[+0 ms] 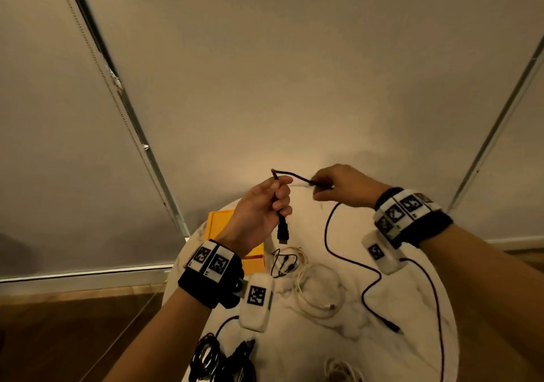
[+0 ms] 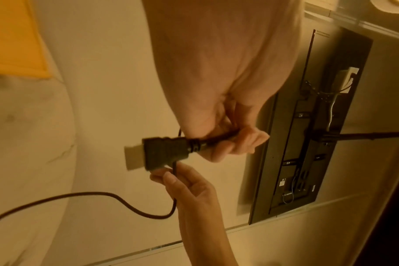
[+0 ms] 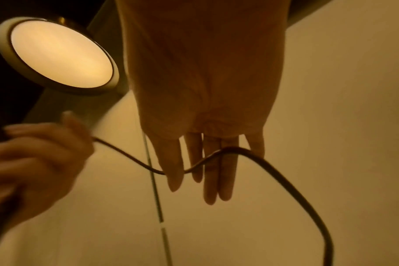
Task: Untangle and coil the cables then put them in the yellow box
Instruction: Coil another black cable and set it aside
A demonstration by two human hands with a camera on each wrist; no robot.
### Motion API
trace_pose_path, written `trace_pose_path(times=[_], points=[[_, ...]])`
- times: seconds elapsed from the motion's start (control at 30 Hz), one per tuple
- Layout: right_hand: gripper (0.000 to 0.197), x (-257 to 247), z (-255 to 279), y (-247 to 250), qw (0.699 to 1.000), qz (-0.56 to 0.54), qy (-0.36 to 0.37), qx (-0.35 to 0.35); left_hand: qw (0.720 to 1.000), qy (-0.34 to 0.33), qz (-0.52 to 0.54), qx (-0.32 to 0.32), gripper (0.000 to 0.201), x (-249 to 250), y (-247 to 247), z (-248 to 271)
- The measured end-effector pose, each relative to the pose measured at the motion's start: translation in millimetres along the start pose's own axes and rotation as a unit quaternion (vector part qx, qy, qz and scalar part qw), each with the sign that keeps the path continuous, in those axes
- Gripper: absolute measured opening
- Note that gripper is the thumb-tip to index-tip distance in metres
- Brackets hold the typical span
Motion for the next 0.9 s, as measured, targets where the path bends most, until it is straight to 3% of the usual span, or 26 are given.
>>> trace_pose_path(times=[0.13, 0.27, 0.37, 0.43, 0.5, 0.63, 0.73, 0.8, 0.9], points=[[0.047, -8.6, -12.8, -10.7, 0.996, -0.036, -0.015, 0.081, 0.999, 0.017, -0.007, -0.047, 0.022, 9.9, -2.3, -8.3], [0.056, -14.1, -16.8, -19.2, 0.990, 0.022, 0.041, 0.130, 0.998, 0.040, -0.035, -0.018, 0.040, 16.3, -12.6, -7.7], [0.035, -29.5, -11.6, -30.0, 0.981, -0.079, 0.129, 0.123, 0.998, 0.049, -0.049, 0.006, 0.041, 17.1, -18.0, -8.7], [0.016, -33.7, -7.1, -32.8, 0.968, -0.155, 0.134, 0.143, 0.998, 0.031, -0.045, 0.030, 0.041, 18.7, -17.0, -9.7], [0.023, -29.9, -2.9, -39.6, 0.969, -0.154, 0.110, 0.157, 0.997, -0.012, -0.045, 0.065, 0.040, 22.9, -12.6, -10.8], [0.035, -22.5, 8.2, -64.9, 0.986, -0.149, 0.037, 0.072, 0.995, -0.074, -0.027, 0.061, 0.045, 31.2, -5.4, -17.4], [0.031, -27.0, 11.8, -69.5, 0.989, -0.147, 0.011, 0.026, 0.993, -0.094, -0.052, 0.058, 0.044, 26.0, -4.3, -24.1], [0.027, -27.5, 12.3, -67.2, 0.983, -0.182, -0.026, -0.021, 0.985, -0.127, -0.090, 0.073, 0.039, 23.8, -5.9, -27.1], [0.036, -21.9, 10.7, -54.1, 0.966, -0.226, -0.103, -0.066, 0.962, -0.196, -0.168, 0.088, 0.034, 33.5, -8.8, -32.6]])
Point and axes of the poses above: each hand's wrist, its own z-axis away from the middle knuckle, its own y-axis out of the back of the hand, x = y × z, the point moved 1 cm from there along -z, towards the middle knuckle, and after that the axes turned 12 degrees about -z, right-handed, at the moved point
